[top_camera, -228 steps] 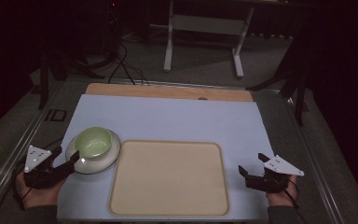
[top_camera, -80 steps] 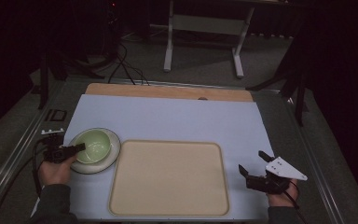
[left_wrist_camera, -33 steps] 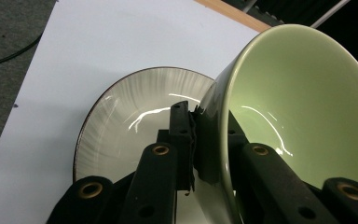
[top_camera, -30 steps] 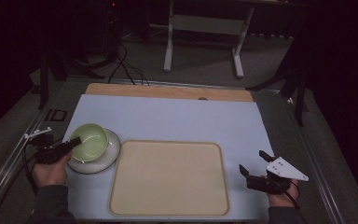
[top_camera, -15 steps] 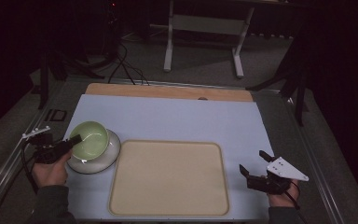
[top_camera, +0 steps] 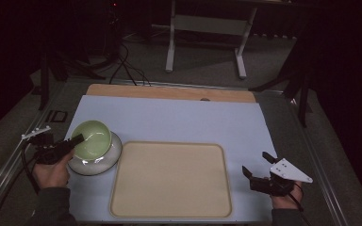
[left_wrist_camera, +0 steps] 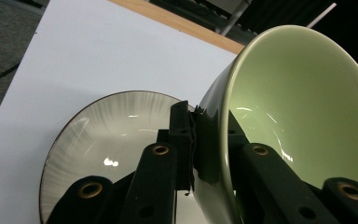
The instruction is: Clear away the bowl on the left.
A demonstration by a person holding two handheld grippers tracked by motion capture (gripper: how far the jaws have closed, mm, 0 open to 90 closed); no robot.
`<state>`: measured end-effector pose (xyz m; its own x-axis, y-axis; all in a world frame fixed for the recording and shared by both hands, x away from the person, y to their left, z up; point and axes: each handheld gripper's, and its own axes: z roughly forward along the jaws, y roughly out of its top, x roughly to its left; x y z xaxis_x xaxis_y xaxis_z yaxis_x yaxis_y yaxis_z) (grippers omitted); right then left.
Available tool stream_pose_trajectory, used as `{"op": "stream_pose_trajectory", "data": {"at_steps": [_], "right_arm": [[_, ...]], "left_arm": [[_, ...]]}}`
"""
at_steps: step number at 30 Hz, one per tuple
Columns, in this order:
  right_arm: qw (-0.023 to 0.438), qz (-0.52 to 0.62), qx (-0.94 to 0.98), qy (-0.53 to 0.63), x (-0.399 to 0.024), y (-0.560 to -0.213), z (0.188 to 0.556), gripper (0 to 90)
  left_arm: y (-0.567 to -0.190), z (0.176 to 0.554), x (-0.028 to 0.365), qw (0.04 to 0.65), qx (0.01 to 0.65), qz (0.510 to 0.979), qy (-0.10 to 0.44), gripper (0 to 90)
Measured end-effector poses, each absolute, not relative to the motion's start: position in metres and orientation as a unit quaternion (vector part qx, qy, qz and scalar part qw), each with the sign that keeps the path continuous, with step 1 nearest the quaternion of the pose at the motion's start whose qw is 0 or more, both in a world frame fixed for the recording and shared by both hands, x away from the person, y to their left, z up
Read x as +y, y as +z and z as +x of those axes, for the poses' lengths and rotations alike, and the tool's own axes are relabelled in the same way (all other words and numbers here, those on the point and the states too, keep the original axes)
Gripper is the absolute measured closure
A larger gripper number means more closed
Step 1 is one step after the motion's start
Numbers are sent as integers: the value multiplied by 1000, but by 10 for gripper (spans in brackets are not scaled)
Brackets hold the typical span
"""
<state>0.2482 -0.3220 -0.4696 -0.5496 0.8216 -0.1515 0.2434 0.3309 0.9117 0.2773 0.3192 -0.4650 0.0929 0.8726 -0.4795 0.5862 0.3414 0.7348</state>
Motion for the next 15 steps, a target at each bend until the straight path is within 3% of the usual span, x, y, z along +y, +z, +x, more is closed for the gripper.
{"op": "stream_pose_trajectory", "data": {"at_steps": [15], "right_arm": [[316, 354, 752, 458, -322, -469, 248, 109]], "left_arm": [[-459, 278, 306, 498, 641, 567, 140, 820]]}}
